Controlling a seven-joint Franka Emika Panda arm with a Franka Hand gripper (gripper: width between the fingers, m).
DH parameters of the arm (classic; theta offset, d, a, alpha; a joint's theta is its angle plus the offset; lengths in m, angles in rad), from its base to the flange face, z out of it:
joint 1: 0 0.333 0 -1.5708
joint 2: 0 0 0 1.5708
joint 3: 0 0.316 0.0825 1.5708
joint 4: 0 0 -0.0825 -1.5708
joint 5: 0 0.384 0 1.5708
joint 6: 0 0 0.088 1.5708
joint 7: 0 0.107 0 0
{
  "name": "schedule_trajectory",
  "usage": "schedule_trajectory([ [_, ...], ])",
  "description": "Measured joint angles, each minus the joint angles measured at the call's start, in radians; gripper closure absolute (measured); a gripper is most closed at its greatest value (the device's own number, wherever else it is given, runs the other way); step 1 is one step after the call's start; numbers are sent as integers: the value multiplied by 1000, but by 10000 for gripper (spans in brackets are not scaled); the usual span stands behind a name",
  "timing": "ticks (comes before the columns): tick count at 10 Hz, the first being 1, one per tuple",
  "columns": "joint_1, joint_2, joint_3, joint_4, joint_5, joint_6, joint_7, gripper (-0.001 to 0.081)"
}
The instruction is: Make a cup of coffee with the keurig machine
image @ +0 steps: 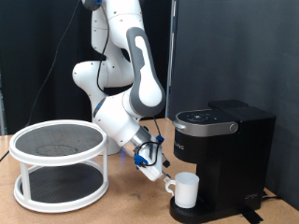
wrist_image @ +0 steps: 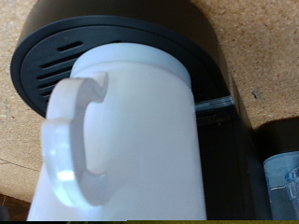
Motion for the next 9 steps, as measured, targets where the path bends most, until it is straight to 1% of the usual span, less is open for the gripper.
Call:
schedule_trajectory([
  [4,2,5,3,8,-23,-19,16,72],
  [6,6,5,13,8,-33,-40,19,72],
  [9,16,7,32,7,-31,-42,26,72],
])
